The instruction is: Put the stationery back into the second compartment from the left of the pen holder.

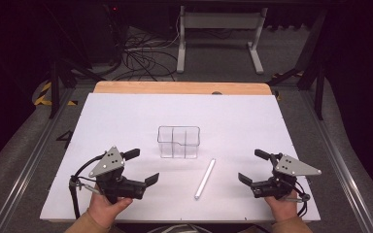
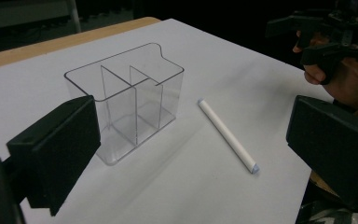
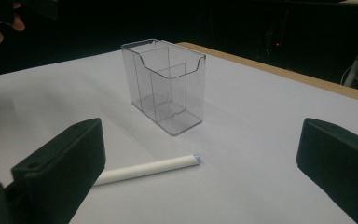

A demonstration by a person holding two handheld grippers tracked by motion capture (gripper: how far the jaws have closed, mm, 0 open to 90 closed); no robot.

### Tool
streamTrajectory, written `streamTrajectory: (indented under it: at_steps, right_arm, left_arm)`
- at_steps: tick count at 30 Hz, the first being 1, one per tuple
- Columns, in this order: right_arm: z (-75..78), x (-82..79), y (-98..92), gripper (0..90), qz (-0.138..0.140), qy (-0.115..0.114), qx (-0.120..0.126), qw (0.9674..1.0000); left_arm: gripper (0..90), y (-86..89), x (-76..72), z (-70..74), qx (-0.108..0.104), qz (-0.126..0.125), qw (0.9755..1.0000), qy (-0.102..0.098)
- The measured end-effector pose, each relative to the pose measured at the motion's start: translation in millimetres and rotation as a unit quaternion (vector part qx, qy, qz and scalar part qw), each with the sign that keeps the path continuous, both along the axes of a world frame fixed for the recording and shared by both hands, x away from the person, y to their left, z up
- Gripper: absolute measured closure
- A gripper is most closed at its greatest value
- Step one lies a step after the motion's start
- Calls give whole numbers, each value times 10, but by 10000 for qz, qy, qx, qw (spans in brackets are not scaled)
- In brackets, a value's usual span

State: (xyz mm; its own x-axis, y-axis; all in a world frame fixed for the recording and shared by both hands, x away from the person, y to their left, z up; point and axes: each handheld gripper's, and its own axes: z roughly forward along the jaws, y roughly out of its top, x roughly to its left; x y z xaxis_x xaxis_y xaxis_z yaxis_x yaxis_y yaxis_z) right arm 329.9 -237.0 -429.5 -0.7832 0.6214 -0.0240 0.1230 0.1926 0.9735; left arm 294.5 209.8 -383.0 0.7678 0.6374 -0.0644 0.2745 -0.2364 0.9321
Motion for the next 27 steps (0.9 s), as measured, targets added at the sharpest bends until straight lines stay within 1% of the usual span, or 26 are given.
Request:
streamTrajectory:
  at_steps: [3,4,6,9,14,17,21,23,26,27]
  right_arm:
    - [-2,-6,5,19,23,3,-27,10000]
    - [-2,-7,4,20,30,-6,-8,10000]
    - [1,-7,-2,24,45,-6,9,10000]
    - [0,-3,0,25,62,-14,0,10000]
    - [2,-8,-4,28,56,-6,7,10000]
    - [4,-9,-14,30,44,-9,13,10000]
    - [6,-9,-30,30,41,-12,36,10000]
    - [6,-7,-33,31,38,-30,36,10000]
    - [6,-5,-37,32,48,-24,50,10000]
    - [6,-4,-38,32,48,-25,51,10000]
  left_arm:
    - [51,-84,40,18,79,-43,10000,-11]
    - [52,-116,51,22,79,-94,9999,24]
    - [55,-195,68,37,189,-181,9996,67]
    - [55,-293,89,57,239,-235,9994,100]
    - [70,-467,138,94,344,-317,9987,219]
    - [92,-576,158,99,520,-327,9979,183]
    - [103,-697,185,92,682,-380,9969,108]
    - [111,-746,199,92,761,-411,9962,114]
    - [123,-813,214,97,796,-482,9955,167]
    - [124,-834,219,97,774,-508,9955,178]
